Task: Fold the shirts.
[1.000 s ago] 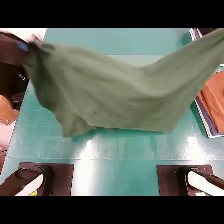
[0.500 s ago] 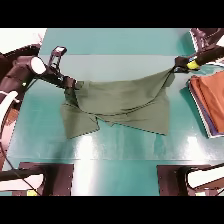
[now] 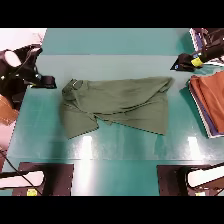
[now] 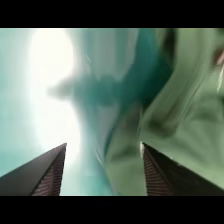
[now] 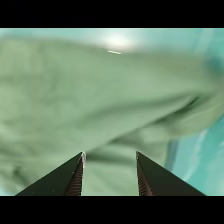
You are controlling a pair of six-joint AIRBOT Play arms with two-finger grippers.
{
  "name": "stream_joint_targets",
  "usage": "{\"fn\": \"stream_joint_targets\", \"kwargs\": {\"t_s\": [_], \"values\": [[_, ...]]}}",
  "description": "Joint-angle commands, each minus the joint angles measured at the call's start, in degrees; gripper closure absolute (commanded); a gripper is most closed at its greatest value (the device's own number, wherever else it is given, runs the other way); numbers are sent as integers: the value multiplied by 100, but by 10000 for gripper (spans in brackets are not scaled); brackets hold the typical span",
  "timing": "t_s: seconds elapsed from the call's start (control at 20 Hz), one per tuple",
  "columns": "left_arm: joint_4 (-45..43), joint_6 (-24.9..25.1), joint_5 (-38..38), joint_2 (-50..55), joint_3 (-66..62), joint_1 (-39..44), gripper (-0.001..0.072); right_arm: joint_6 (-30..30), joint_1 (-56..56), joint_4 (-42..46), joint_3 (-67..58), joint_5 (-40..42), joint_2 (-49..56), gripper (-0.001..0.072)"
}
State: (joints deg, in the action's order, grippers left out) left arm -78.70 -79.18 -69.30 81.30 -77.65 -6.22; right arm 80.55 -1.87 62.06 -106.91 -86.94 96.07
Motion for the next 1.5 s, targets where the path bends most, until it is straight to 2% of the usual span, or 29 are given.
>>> {"fn": "stream_joint_targets", "kwargs": {"t_s": [0.0, 0.1, 0.4, 0.5, 0.7, 0.75, 0.8, 0.85, 0.9, 1.1, 1.3, 1.35, 1.45], "values": [[793, 472, -503, -286, 660, -505, 164, -245, 328, -793, 1075, -151, -785, 334], [846, 472, -269, -291, 1217, -549, 164, -323, 413, -850, 1792, -31, -1255, 334], [1366, 616, 1099, -271, 2282, -546, 164, -372, 409, -850, 3161, 625, -2277, 334], [1561, 619, 1333, -210, 2306, -542, 165, -372, 409, -850, 3390, 656, -2428, 334], [1845, 621, 1314, -11, 2306, -542, 173, -372, 409, -848, 3595, 684, -2562, 334], [1849, 621, 1279, -13, 2302, -542, 358, -372, 409, -837, 3595, 684, -2564, 334], [1858, 619, 1237, -13, 2302, -542, 512, -369, 411, -822, 3595, 678, -2564, 334], [1882, 619, 1163, -13, 2299, -542, 621, -369, 411, -787, 3595, 658, -2564, 334], [1888, 621, 1106, -33, 2293, -542, 682, -365, 426, -678, 3595, 597, -2559, 334], [1663, 627, 966, -494, 2122, -542, 683, -190, 901, -337, 4197, 243, -2656, 334], [1617, 643, 979, -1036, 2122, -542, 683, -181, 1554, -334, 5890, 522, -2966, 320], [1617, 638, 940, -1073, 2122, -542, 682, -184, 1628, -337, 6325, 640, -3010, 268], [1635, 632, 874, -1071, 2124, -542, 682, -184, 1635, -415, 7010, 1001, -3003, 264]]}}
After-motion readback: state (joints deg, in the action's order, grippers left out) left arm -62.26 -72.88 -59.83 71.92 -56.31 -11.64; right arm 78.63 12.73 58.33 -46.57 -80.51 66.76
